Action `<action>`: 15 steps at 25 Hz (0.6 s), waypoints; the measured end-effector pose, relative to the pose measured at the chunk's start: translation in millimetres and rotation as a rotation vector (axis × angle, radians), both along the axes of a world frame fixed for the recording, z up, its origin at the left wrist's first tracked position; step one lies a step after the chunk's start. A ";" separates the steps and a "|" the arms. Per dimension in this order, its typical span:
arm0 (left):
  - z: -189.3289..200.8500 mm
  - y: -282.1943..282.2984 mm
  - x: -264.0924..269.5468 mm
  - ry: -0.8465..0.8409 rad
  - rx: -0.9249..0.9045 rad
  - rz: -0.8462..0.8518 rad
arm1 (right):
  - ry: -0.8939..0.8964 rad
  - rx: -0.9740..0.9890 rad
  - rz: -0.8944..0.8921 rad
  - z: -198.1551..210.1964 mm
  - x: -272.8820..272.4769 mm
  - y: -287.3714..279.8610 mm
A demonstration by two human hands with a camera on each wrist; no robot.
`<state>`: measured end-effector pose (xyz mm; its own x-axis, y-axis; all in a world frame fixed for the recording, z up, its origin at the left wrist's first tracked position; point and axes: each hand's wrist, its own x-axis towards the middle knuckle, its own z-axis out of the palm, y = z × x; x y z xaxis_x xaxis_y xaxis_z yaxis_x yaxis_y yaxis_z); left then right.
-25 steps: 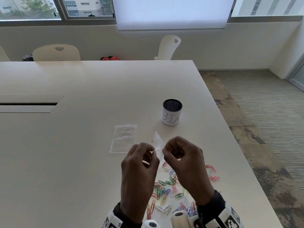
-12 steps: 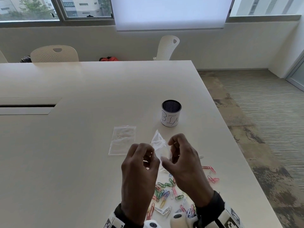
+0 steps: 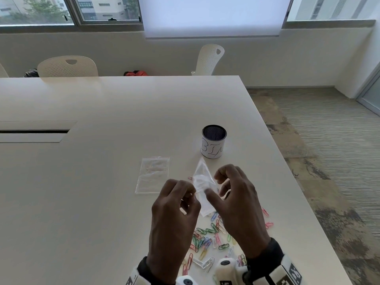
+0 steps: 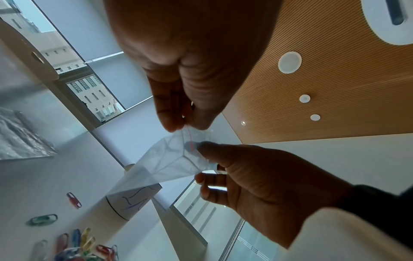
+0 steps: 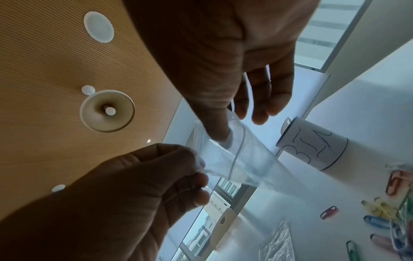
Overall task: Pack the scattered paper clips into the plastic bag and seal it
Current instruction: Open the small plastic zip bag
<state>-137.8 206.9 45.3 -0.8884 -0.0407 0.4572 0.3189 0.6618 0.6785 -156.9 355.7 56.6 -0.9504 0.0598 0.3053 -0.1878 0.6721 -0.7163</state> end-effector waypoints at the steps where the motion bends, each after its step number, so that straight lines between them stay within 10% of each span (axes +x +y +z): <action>1: -0.4 -0.5 0.3 -0.004 -0.006 -0.019 | 0.008 0.021 0.009 0.2 0.3 -1.2; 10: 9.7 -11.8 6.1 -0.079 0.072 -0.213 | 0.115 -0.081 -0.027 -0.2 -1.8 1.2; 15: 3.1 -32.0 -2.5 -0.174 -0.220 -0.377 | 0.030 -0.211 0.057 9.7 -1.1 6.9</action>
<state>-140.3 174.9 48.4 -0.8868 0.3811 0.2616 0.4586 0.6554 0.6001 -158.0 362.5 66.3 -0.9448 0.0718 0.3197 -0.2443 0.4958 -0.8334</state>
